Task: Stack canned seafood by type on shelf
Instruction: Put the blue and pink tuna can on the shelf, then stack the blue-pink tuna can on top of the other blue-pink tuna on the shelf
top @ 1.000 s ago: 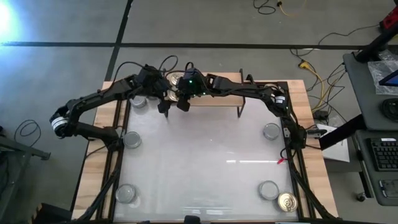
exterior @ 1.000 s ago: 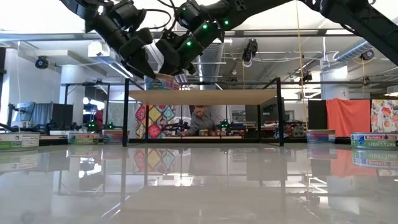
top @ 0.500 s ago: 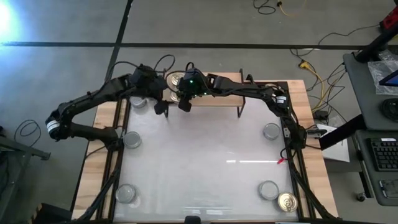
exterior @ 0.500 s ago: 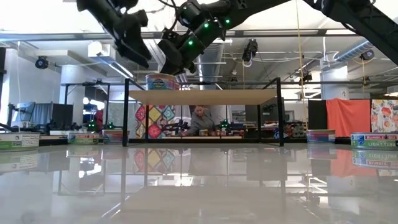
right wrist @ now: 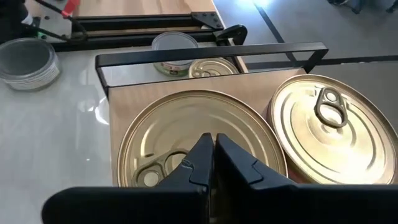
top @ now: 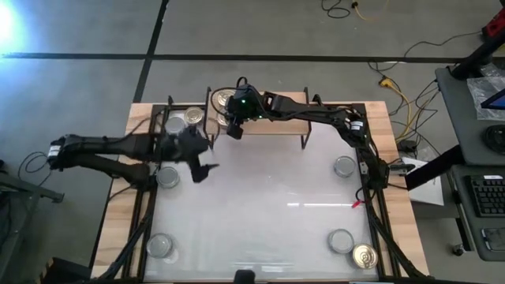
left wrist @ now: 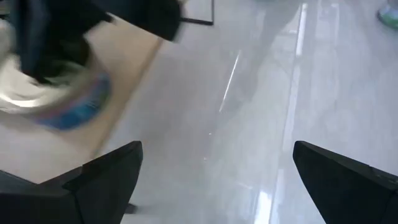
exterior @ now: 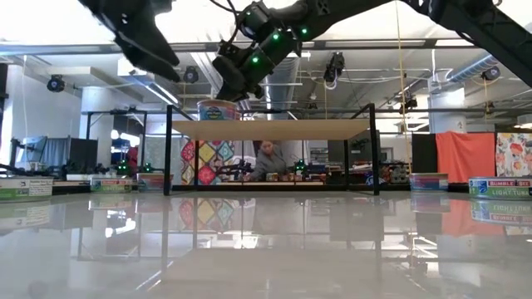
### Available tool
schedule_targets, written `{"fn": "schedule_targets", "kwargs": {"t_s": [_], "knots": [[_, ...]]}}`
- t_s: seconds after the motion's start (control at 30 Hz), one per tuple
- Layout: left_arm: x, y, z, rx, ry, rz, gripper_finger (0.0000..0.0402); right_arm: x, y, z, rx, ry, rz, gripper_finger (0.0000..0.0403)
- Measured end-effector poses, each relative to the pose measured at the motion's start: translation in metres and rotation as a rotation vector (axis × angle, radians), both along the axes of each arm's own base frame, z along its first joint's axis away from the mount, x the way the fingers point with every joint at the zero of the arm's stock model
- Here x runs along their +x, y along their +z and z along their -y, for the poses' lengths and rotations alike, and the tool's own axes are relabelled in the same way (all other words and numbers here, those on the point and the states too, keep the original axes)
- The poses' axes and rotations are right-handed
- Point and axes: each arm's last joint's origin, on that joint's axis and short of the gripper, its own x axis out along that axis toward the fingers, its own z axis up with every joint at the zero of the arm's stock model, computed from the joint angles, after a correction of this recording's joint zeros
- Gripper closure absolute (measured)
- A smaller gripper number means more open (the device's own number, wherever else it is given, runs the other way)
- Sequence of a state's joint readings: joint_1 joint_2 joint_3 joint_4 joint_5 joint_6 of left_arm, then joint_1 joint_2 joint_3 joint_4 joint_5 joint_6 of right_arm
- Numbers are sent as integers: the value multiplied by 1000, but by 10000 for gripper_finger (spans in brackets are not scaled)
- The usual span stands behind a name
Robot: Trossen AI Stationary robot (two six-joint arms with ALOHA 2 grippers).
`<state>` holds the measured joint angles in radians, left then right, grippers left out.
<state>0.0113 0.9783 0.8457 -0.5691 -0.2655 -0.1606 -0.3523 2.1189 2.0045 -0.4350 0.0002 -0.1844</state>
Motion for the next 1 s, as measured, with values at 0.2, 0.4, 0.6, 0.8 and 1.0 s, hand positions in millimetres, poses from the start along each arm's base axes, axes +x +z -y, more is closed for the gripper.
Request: {"fn": "schedule_targets", "kwargs": {"t_s": [0.2, 0.4, 0.6, 0.8, 1.0], "knots": [[-3, -28, 32, -74, 13, -18, 2, 2, 11, 0, -11, -3, 42, 390], [-10, -46, 49, -195, 69, -95, 2, -3, 55, -7, -37, 7, 124, 390], [-28, -50, 58, -324, 196, -265, 2, -24, 96, -42, -48, 82, 90, 390], [-35, -57, 66, -399, 236, -356, 2, -51, 113, -99, -23, 190, 9, 390], [-32, -61, 70, -252, 269, -394, 2, -76, 110, -151, -54, 171, -50, 390]]}}
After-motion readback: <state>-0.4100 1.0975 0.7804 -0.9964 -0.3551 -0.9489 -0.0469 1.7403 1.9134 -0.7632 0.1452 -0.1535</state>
